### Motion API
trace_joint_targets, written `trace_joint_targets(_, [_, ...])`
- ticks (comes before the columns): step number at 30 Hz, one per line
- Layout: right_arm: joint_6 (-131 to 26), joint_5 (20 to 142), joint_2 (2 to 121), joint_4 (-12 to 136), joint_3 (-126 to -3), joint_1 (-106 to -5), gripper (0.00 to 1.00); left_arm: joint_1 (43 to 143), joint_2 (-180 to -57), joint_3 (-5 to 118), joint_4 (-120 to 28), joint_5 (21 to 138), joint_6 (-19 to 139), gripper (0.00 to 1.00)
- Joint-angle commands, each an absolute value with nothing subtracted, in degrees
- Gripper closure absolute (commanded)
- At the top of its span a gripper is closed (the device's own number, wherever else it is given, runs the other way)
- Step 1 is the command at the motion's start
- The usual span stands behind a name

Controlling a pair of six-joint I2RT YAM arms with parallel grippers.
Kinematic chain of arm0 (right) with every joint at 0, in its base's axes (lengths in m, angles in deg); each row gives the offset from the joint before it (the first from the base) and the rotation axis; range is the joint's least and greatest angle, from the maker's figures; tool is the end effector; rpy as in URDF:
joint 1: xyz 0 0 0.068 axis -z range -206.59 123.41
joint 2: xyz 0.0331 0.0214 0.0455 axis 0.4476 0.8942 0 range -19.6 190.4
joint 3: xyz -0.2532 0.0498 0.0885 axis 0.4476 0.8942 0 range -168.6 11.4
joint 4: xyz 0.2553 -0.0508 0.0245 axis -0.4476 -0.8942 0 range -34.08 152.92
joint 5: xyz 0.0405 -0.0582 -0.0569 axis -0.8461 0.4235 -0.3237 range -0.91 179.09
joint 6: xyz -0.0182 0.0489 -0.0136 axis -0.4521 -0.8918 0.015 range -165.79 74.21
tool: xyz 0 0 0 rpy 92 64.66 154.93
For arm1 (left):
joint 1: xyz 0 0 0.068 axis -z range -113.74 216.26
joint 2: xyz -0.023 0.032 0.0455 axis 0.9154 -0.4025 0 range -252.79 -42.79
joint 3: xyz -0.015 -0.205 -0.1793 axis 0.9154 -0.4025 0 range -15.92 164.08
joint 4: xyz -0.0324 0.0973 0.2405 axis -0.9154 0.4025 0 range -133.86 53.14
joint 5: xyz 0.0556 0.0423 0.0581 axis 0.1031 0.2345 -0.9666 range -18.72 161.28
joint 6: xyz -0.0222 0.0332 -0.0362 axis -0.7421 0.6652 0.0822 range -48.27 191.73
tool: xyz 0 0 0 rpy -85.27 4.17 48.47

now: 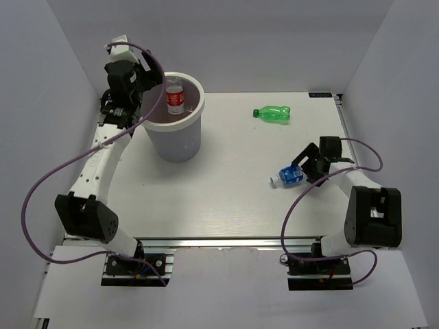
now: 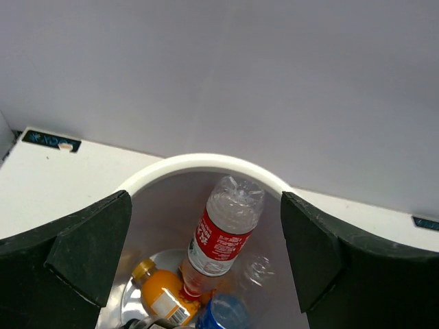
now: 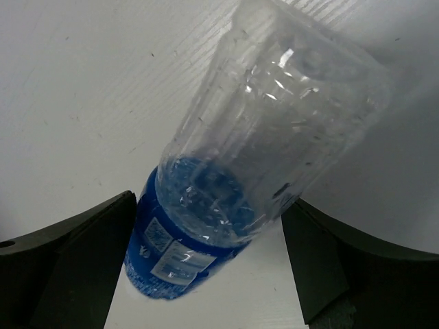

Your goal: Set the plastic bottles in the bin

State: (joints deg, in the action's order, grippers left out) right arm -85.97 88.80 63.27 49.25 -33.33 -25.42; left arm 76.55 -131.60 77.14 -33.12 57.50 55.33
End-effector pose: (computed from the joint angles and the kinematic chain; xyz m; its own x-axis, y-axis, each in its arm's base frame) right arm 0.2847 -0.0055 0.1853 -0.5891 0.6574 -0.4698 0.5201 0.7535 0.4021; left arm 0.3580 -0.0563 0.4431 -0.0901 -0.2623 -0.9608 -0.0884 0.9630 -0.2546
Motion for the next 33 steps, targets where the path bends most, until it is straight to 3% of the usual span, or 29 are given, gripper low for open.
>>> trace_joint_targets(1, [-87.5,88.8,66.2,52.9,-35.6,-25.1,0.11,76.4,-123.5,76.2,-32.5,55.6,56.4,0.02])
trace_joint_targets(4, [-87.5,88.7,69.5,54.2,-36.0,-25.1,0.17,76.5,-116.6,68.0,-32.9,52.9,53.6,0.02])
trace_joint_targets(9, [-84.6,86.1,68.5,56.9,-37.2,-25.2,0.48,76.4,-103.4,54.3,-31.8,46.5,47.6,0.02])
trace_joint_targets(13, [-80.4,84.1,63.3,59.7,-40.8,-28.3,0.61,76.4,-96.0,46.2,-28.1,48.0,40.9,0.02])
trace_joint_targets(17, [-76.4,80.2,60.9,62.2,-49.7,-34.1,0.62,76.5,-89.9,37.0,-28.3,50.0,33.0,0.02])
trace_joint_targets(23, [-63.5,78.6,67.8,65.2,-75.2,-49.6,0.62,76.5,-85.7,27.0,-22.3,51.7,24.2,0.02])
trace_joint_targets(28, [-60.5,70.4,78.3,78.2,-90.9,-57.8,0.60,76.4,-82.9,20.7,-16.2,55.1,24.0,0.02])
trace_joint_targets(33, [-59.2,69.7,96.2,79.4,-111.8,-63.9,0.59,76.5,-80.3,14.7,-15.4,59.0,23.7,0.02])
